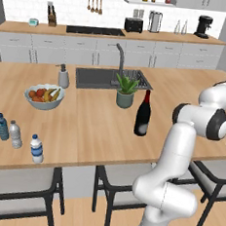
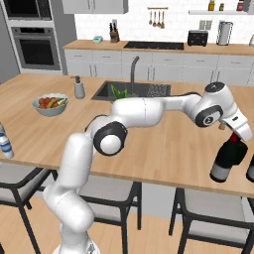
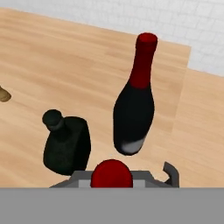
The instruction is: Move the plastic bottles in the middle to the plastics group, and the glass bottles in the middle to the glass group.
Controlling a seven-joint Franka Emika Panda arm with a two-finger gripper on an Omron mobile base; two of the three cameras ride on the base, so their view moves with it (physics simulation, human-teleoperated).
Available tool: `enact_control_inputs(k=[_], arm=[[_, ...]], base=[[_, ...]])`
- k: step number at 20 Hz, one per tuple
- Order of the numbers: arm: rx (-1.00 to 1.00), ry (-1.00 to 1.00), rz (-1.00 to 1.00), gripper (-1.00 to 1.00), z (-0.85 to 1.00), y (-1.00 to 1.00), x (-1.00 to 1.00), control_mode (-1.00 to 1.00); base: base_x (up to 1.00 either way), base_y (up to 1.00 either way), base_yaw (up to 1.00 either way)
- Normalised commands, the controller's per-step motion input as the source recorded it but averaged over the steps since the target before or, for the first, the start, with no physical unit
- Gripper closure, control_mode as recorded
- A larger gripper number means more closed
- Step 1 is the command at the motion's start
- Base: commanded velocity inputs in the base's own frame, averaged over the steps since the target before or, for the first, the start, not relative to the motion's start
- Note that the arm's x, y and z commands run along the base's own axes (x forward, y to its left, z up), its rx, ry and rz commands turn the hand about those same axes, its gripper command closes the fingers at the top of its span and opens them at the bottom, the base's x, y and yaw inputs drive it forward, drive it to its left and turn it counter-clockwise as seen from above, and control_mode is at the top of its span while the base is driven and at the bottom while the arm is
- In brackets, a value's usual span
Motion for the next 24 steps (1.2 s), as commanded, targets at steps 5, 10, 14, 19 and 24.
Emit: enact_control_inputs(k=[5, 10, 14, 19, 24], arm=[[-0.02, -0.08, 0.00, 1.00, -0.15, 0.00, 0.00, -1.00], [0.00, -0.05, 0.00, 1.00, 0.00, 0.00, 0.07, -1.00], [0.00, 0.00, 0.00, 1.00, 0.00, 0.00, 0.00, -1.00], [0.00, 0.00, 0.00, -1.00, 0.00, 0.00, 0.00, -1.00], [0.00, 0.00, 0.00, -1.00, 0.00, 0.00, 0.00, -1.00]], base=[[0.00, 0.00, 0.00], [0.00, 0.00, 0.00], [0.00, 0.00, 0.00], [0.00, 0.00, 0.00], [0.00, 0.00, 0.00]])
